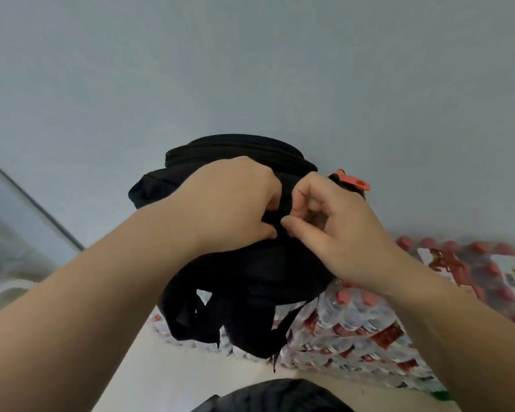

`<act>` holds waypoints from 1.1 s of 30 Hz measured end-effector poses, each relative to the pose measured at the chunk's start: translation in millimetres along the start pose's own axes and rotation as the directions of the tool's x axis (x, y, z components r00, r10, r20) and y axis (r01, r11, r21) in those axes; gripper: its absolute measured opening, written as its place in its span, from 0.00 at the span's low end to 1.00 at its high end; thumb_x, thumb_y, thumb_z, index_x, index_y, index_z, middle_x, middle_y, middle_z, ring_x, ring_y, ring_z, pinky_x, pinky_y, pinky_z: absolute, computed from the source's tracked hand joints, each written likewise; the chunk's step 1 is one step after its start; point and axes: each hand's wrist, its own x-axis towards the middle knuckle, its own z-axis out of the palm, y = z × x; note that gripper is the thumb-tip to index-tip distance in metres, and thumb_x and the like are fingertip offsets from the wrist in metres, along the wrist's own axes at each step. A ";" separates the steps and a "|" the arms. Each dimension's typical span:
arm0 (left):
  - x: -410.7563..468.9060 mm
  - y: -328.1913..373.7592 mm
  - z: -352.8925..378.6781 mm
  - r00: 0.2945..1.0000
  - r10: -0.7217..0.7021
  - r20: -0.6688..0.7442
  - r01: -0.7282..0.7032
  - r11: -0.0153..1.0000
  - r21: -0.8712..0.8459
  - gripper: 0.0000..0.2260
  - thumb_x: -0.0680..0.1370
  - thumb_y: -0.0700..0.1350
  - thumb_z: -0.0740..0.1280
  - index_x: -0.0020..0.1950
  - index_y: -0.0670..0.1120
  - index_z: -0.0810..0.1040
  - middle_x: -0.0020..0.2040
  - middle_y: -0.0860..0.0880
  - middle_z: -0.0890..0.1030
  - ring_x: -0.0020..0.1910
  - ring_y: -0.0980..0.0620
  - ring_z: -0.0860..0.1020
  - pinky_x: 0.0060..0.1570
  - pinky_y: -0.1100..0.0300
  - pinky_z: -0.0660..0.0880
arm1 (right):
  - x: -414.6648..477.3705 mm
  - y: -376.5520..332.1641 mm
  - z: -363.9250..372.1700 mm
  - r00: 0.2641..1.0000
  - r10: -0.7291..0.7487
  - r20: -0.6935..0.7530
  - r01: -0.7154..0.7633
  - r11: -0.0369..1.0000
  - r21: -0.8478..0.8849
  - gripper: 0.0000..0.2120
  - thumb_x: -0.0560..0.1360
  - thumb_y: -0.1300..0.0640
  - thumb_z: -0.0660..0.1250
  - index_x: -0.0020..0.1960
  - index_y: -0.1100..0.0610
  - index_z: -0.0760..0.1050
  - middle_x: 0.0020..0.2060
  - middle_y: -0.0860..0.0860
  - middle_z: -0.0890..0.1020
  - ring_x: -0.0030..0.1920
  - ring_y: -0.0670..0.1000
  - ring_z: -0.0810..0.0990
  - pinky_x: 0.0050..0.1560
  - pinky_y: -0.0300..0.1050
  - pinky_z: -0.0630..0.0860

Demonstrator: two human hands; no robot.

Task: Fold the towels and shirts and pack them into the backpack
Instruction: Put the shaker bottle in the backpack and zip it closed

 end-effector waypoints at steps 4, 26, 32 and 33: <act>0.0 8.5 10.3 0.990 -0.120 0.073 0.111 0.986 0.123 0.08 0.75 0.58 0.71 0.42 0.55 0.79 0.40 0.57 0.77 0.45 0.53 0.76 0.45 0.54 0.75 | -3.7 24.9 -1.8 0.999 -0.042 0.008 0.042 0.999 -0.018 0.12 0.77 0.60 0.70 0.44 0.51 0.68 0.29 0.46 0.73 0.30 0.47 0.72 0.34 0.34 0.66; 31.3 72.7 15.3 0.978 -0.207 0.027 0.188 0.929 0.319 0.07 0.77 0.55 0.66 0.48 0.54 0.79 0.45 0.54 0.78 0.48 0.52 0.77 0.42 0.54 0.75 | -13.2 71.2 -26.1 0.997 -0.009 -0.074 0.036 0.930 0.366 0.10 0.77 0.60 0.70 0.44 0.52 0.69 0.34 0.55 0.76 0.37 0.64 0.78 0.40 0.65 0.78; 13.6 54.9 11.6 0.966 -0.254 -0.046 0.258 0.949 0.184 0.05 0.76 0.54 0.69 0.43 0.54 0.80 0.41 0.57 0.77 0.45 0.53 0.76 0.44 0.52 0.76 | -20.7 96.1 -28.8 0.989 0.084 -0.118 -0.039 0.940 0.340 0.11 0.78 0.60 0.69 0.43 0.51 0.68 0.35 0.52 0.78 0.39 0.58 0.82 0.45 0.62 0.80; 11.1 52.7 11.3 0.963 -0.264 -0.052 0.269 0.947 0.177 0.05 0.75 0.54 0.69 0.43 0.54 0.80 0.41 0.57 0.77 0.44 0.53 0.76 0.44 0.52 0.75 | -22.6 100.7 -28.9 0.986 0.122 -0.117 -0.070 0.925 0.374 0.11 0.78 0.61 0.70 0.44 0.52 0.68 0.35 0.51 0.78 0.40 0.55 0.83 0.48 0.61 0.81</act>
